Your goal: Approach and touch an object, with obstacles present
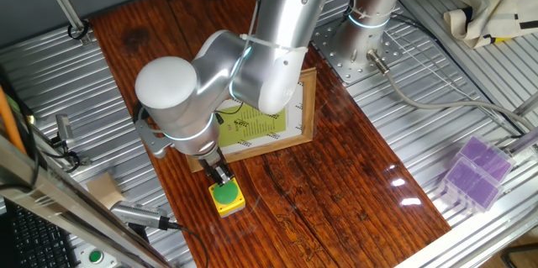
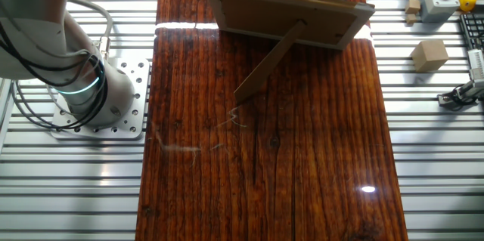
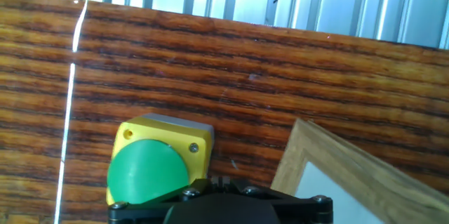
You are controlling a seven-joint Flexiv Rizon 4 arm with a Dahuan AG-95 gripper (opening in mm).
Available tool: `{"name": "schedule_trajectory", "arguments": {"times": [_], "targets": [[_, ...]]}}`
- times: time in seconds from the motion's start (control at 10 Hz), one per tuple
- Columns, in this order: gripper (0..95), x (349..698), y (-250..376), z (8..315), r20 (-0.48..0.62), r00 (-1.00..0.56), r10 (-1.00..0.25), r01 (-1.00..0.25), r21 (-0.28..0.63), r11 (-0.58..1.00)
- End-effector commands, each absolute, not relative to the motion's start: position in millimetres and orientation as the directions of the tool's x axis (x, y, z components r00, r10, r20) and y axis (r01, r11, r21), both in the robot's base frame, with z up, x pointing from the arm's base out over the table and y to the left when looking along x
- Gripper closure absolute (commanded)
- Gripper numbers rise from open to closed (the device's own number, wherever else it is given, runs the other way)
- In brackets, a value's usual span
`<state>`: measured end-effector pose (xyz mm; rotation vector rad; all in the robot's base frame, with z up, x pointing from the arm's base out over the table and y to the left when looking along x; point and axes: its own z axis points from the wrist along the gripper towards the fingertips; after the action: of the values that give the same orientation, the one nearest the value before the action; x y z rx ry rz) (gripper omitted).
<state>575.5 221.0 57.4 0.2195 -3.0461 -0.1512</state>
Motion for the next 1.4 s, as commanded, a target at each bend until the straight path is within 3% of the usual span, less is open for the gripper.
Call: {"name": "schedule_trajectory", "arguments": {"times": [0.1, 1.4], "targets": [[95.0, 575.2, 221.4, 57.7, 0.077, -0.986, -0.147, -0.139, 0.104, 0.985], [95.0, 576.8, 213.8, 59.8, 0.072, -0.984, -0.166, -0.159, 0.098, 0.982]]}}
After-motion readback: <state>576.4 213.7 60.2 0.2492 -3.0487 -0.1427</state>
